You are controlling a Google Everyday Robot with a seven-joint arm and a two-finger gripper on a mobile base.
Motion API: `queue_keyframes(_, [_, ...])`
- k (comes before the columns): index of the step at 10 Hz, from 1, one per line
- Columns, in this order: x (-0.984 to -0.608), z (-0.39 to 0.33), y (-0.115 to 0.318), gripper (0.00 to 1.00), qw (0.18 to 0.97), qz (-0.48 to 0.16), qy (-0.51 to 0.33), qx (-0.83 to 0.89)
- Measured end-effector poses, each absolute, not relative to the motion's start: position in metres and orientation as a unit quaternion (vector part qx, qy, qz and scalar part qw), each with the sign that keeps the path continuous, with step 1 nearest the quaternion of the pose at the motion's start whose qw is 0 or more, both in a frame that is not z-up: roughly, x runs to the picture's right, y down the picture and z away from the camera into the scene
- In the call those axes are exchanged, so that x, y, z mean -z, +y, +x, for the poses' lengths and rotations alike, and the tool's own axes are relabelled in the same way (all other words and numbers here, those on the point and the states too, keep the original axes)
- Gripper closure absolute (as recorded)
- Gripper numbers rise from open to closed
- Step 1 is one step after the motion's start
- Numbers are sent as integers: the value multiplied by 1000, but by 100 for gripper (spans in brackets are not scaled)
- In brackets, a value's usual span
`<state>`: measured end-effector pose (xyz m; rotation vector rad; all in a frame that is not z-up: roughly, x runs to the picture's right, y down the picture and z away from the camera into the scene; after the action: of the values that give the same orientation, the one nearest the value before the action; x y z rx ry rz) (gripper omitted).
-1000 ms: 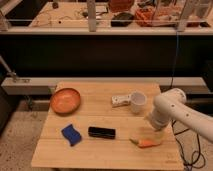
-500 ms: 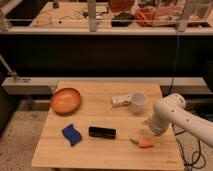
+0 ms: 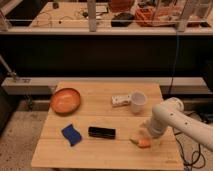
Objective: Place the pepper in the ceramic cup
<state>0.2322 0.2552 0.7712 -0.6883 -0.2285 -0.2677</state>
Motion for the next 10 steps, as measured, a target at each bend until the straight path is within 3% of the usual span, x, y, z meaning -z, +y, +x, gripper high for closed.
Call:
queue_keyframes(7, [-783,230,273,20,924,-335,-124,134])
queue_keyframes(10, [-786,228,277,35,923,-338,-127,134])
